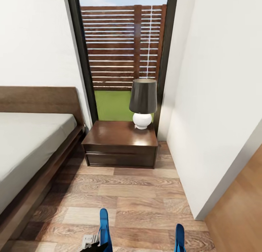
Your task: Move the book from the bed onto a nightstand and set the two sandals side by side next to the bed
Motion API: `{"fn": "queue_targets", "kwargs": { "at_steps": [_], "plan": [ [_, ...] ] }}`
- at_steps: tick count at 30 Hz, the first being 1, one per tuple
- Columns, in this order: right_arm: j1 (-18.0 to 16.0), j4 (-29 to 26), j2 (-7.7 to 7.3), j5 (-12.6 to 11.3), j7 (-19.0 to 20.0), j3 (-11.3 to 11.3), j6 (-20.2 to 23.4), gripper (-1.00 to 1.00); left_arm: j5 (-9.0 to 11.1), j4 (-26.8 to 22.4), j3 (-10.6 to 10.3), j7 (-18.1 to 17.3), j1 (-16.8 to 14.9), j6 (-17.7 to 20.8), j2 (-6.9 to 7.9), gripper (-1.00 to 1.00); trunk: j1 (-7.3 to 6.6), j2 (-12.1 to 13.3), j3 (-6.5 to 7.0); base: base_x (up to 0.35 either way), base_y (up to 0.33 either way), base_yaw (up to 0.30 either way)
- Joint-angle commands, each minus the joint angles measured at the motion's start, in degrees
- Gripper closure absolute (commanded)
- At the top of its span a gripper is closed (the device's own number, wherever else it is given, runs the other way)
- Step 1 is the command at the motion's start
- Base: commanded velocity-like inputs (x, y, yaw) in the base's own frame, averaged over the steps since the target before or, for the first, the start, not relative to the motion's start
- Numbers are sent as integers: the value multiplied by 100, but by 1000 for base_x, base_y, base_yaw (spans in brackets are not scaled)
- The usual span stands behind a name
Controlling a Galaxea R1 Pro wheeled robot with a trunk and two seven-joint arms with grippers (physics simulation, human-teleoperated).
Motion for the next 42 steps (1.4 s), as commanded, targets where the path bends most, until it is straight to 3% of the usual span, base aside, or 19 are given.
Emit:
{"fn": "queue_targets", "kwargs": {
  "at_steps": [1, 24, 42],
  "plan": [
    [-3, 3, 0, 14, 15, -39, 1, 100, 23, 4, -41, 6, -4, -53, 5, 100, 2, -2, -5, 268, -166, 0],
    [-3, 3, 0, 15, 14, -32, 1, 100, 32, 5, -36, 14, -4, -47, 5, 100, 2, -2, -5, 272, -121, 4],
    [-3, 3, 0, 15, 12, -32, 1, 100, 32, 7, -38, 9, -4, -47, 5, 100, 2, -2, -35, 12, 0, 234]
  ]
}}
